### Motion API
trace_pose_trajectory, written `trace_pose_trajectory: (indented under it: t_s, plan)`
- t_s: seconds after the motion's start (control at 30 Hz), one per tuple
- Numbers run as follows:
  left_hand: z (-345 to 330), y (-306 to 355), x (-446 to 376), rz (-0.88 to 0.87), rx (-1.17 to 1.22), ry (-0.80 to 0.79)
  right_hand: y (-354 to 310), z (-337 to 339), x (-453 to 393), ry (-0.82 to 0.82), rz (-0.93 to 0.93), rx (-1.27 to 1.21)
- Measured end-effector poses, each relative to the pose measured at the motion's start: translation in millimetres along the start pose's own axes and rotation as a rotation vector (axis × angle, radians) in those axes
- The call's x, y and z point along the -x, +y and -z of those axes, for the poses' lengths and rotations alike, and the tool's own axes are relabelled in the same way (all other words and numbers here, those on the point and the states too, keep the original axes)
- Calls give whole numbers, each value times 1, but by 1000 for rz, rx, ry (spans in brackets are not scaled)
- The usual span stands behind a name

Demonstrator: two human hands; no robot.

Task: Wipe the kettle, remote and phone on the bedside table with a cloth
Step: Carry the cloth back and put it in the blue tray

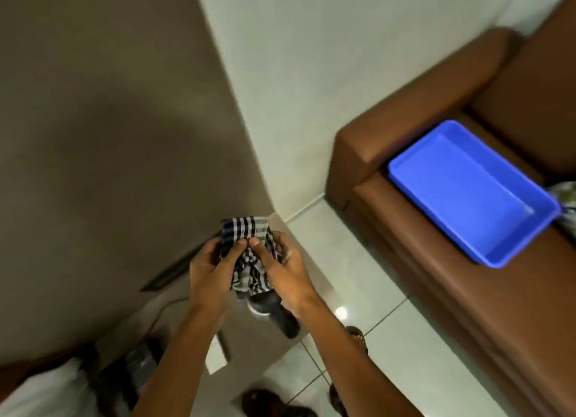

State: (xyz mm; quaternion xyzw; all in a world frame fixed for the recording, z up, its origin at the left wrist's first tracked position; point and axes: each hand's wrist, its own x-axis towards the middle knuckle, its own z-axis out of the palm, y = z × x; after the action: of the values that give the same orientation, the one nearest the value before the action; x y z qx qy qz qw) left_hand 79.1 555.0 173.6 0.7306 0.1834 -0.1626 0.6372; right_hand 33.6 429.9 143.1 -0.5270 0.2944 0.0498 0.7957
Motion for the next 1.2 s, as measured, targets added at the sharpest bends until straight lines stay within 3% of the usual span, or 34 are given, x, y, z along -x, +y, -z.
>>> trace_pose_trajectory:
  t_s: [0.3, 0.47, 0.7, 0.9, 1.2]
  plan:
    - [-279, 16, 9, -25, -183, -327, -84, 237, -32, 427, 104, 3]
    - [-417, -23, 23, -20, -274, -514, -80, 368, -45, 668, 38, -46]
    - [-556, -104, 26, -55, -529, -699, -53, 525, -63, 912, -190, 221]
    - [-614, -155, 12, -245, -742, -739, -37, 577, -79, 880, -316, 596]
    - [-627, -180, -4, -131, -793, -907, -49, 572, -103, 742, -377, 980]
